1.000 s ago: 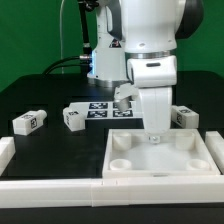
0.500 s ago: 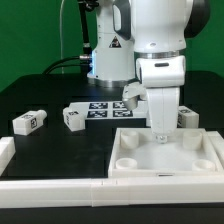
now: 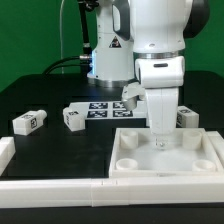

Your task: Assemble one leg

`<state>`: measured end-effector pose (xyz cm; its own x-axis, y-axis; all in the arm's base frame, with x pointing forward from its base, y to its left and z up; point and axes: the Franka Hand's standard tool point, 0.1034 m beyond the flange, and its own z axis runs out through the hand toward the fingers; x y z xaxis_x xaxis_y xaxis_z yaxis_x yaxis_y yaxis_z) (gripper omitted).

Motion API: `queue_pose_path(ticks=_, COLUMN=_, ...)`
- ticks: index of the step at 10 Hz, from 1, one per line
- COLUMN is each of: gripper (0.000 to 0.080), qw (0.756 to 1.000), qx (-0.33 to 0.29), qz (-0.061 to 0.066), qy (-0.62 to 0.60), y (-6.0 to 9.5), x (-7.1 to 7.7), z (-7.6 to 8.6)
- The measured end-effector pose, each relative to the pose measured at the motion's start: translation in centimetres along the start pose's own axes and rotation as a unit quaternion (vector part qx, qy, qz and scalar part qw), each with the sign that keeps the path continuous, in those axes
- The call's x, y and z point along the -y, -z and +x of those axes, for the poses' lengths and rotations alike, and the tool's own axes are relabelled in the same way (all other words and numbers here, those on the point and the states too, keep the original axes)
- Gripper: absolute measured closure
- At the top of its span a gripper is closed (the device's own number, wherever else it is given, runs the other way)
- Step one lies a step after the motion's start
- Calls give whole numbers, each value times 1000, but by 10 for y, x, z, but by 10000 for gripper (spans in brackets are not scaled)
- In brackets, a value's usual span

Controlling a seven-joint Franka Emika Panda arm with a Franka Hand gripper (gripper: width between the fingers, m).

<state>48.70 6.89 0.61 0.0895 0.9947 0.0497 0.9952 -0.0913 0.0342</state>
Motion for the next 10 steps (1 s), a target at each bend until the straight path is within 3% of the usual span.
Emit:
queue_pose_path(ticks=1, gripper=162, qw=1000, qx=0, qz=0, qy=0, y=0, x=0, z=0)
queue_pose_path(ticks=8, gripper=151, qw=1000, qx=0, qz=0, qy=-1, y=0, x=0, z=-1)
queue_pose_path(ticks=10, gripper=151, qw=1000, qx=-2, qz=-10, qy=-9, y=7, x=2, z=-1)
